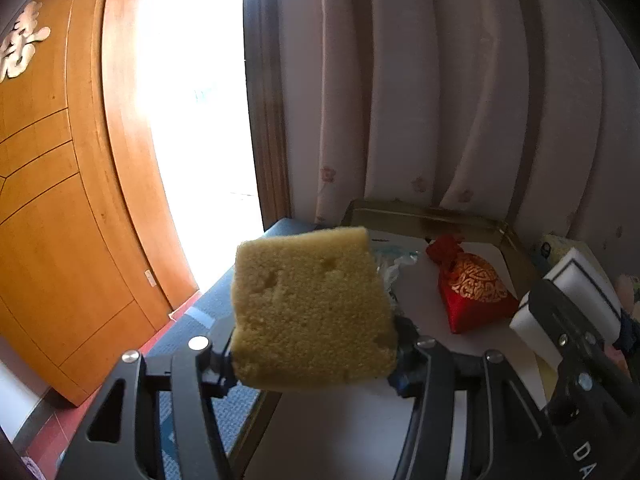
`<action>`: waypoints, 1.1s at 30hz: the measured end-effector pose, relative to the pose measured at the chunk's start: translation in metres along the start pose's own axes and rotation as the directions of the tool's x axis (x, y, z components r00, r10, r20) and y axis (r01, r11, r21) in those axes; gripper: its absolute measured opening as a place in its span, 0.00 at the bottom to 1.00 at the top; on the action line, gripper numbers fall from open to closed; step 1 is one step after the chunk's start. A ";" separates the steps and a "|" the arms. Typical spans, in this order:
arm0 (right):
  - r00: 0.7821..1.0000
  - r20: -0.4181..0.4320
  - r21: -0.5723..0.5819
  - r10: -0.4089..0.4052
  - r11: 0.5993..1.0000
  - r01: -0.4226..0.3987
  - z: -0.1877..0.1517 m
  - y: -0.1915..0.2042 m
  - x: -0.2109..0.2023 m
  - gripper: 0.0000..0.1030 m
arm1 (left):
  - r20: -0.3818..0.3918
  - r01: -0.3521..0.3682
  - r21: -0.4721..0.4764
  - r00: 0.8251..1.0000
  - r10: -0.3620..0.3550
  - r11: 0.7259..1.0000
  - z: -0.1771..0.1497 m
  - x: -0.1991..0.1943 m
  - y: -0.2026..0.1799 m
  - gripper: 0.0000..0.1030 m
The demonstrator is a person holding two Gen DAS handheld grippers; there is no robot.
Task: Organize soft objects
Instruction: 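Carry the yellow sponge and white sponge over the gold tin tray, then release the yellow sponge and white sponge into the tray with both tools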
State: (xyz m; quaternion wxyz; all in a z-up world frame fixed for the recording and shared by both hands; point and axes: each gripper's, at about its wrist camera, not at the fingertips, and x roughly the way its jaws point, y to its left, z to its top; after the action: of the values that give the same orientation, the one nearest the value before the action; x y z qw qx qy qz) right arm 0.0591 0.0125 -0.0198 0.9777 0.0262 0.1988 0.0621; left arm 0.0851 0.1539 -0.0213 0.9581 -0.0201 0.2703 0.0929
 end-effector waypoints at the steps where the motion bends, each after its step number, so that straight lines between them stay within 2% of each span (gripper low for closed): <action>1: 1.000 -0.001 0.002 0.004 1.000 -0.004 0.000 -0.001 0.000 0.58 | 0.006 -0.008 0.001 1.000 0.008 1.000 0.000 -0.001 -0.001 0.56; 2: 1.000 0.000 0.005 0.007 1.000 -0.007 0.000 -0.001 -0.001 0.58 | 0.016 -0.017 0.002 1.000 0.017 1.000 -0.001 -0.003 -0.002 0.61; 5: 1.000 0.019 0.025 0.014 1.000 -0.014 0.000 -0.005 -0.004 0.59 | 0.034 -0.056 -0.020 0.998 0.056 0.998 -0.002 -0.008 0.002 0.86; 9: 0.998 0.033 0.060 0.059 0.996 -0.061 -0.001 -0.011 -0.008 0.69 | 0.059 -0.042 -0.074 0.997 0.047 0.996 -0.004 -0.013 0.012 0.99; 11: 0.994 0.070 0.085 0.088 0.992 -0.094 0.000 -0.016 -0.017 0.70 | 0.109 -0.046 -0.083 0.993 0.055 0.995 -0.007 -0.021 0.014 0.99; 12: 0.990 0.121 0.099 0.075 0.991 -0.087 0.001 -0.019 -0.027 0.70 | 0.145 -0.057 -0.079 0.987 0.068 0.995 -0.008 -0.028 0.013 1.00; 13: 0.981 0.188 0.115 0.042 0.991 -0.064 0.001 -0.024 -0.040 0.72 | 0.163 -0.061 -0.074 0.984 0.072 0.995 -0.009 -0.031 0.012 1.00; 14: 0.967 0.253 0.135 -0.007 0.990 -0.029 0.001 -0.029 -0.053 0.81 | 0.185 -0.067 -0.062 0.980 0.078 0.996 -0.010 -0.035 0.009 1.00; 15: 0.952 0.300 0.157 -0.060 0.988 0.013 -0.001 -0.033 -0.063 0.85 | 0.201 -0.076 -0.052 0.976 0.085 0.996 -0.011 -0.038 0.006 1.00; 17: 0.934 0.326 0.184 -0.149 0.979 0.092 -0.003 -0.039 -0.072 0.88 | 0.197 -0.072 -0.054 0.977 0.081 0.996 -0.011 -0.041 0.007 1.00; 19: 0.932 0.309 0.197 -0.191 0.971 0.134 -0.004 -0.042 -0.071 0.88 | 0.176 -0.059 -0.059 0.982 0.069 0.997 -0.011 -0.040 0.006 1.00; 23: 0.955 0.233 0.220 -0.184 0.966 0.133 -0.005 -0.047 -0.059 0.88 | 0.182 -0.057 -0.034 0.981 0.062 0.998 -0.013 -0.043 -0.002 1.00; 28: 0.966 0.187 0.181 -0.179 0.973 0.146 -0.005 -0.043 -0.053 0.88 | 0.174 -0.047 -0.018 0.984 0.049 0.999 -0.016 -0.048 -0.011 1.00; 33: 0.967 0.167 0.127 -0.190 0.977 0.170 -0.009 -0.039 -0.055 0.88 | 0.158 -0.041 -0.028 0.986 0.045 0.999 -0.018 -0.048 -0.012 1.00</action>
State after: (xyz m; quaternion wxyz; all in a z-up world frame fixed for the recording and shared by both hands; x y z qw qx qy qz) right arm 0.0096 -0.0329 -0.0095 0.9902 0.0681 0.1152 -0.0406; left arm 0.0384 0.1331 -0.0115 0.9739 -0.0187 0.1925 0.1184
